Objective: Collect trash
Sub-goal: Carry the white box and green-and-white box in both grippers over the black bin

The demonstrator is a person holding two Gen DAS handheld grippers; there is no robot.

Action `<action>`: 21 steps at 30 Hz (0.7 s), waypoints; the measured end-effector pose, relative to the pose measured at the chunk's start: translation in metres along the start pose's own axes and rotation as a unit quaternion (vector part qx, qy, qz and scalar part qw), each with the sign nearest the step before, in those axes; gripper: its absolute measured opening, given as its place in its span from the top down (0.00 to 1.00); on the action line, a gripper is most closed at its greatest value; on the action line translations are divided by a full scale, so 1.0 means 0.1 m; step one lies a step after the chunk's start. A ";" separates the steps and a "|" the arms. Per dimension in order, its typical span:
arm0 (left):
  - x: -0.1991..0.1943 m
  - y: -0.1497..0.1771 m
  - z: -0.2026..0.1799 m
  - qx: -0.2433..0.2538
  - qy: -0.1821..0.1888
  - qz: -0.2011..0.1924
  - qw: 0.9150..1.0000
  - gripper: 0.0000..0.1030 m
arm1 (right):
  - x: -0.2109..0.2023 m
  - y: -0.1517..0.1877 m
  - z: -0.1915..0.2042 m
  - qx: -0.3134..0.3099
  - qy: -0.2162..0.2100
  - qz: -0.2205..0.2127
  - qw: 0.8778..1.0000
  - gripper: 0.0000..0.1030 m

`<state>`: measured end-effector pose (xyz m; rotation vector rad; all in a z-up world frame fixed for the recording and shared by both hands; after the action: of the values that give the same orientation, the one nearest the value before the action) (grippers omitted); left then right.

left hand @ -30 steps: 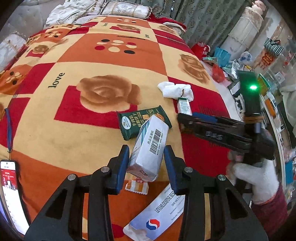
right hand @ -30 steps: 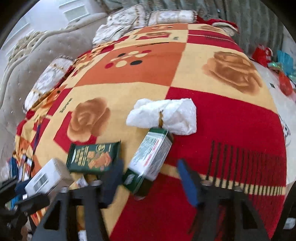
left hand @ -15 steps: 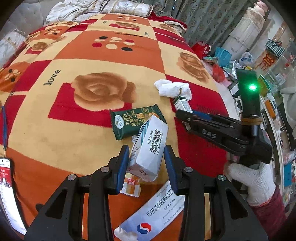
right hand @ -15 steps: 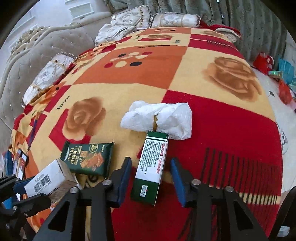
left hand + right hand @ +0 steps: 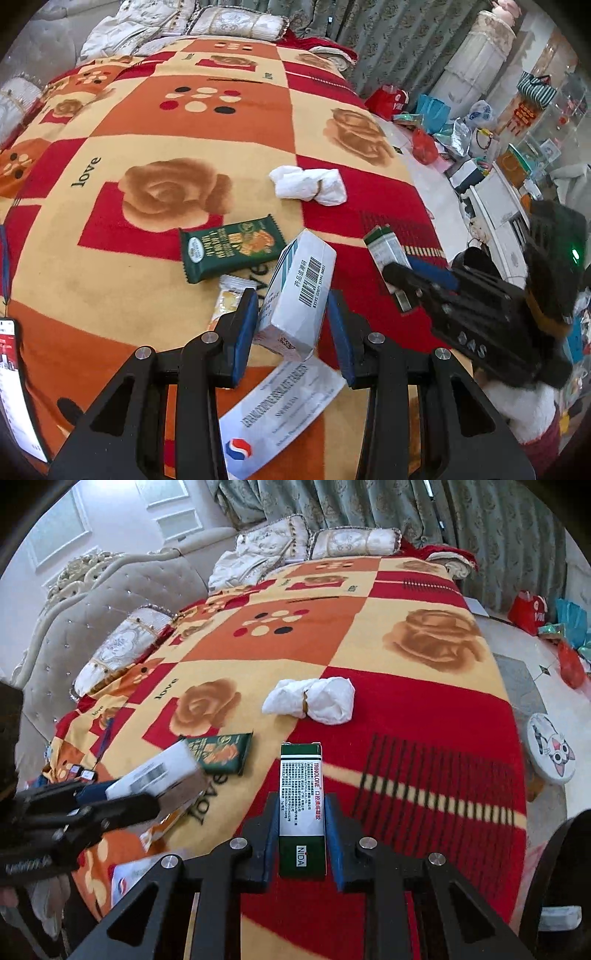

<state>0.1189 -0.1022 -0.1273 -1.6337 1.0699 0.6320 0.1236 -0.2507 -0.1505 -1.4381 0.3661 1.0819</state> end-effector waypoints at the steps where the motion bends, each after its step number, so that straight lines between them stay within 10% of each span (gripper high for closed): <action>1: 0.00 0.00 -0.02 0.001 0.001 -0.001 1.000 0.64 | -0.03 0.02 0.00 -0.002 0.003 -0.002 1.000 0.78; 21: -0.04 0.04 -0.76 0.055 0.012 -0.015 0.998 0.64 | -0.68 0.26 -0.37 0.026 0.036 -0.045 0.998 0.78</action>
<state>0.1056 -0.1723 -0.1016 -1.5628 1.0768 0.5250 0.0832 -0.3151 -0.1201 -1.4363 0.3741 0.9445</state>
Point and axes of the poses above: each gripper's, at about its wrist camera, not at the fingertips, and x roughly the way its jaws point, z to its left, y to its underside, the point moved 6 cm from there along x, roughly the way its jaws point, and after that the axes turned 6 degrees about -x, right-handed, at the moved point
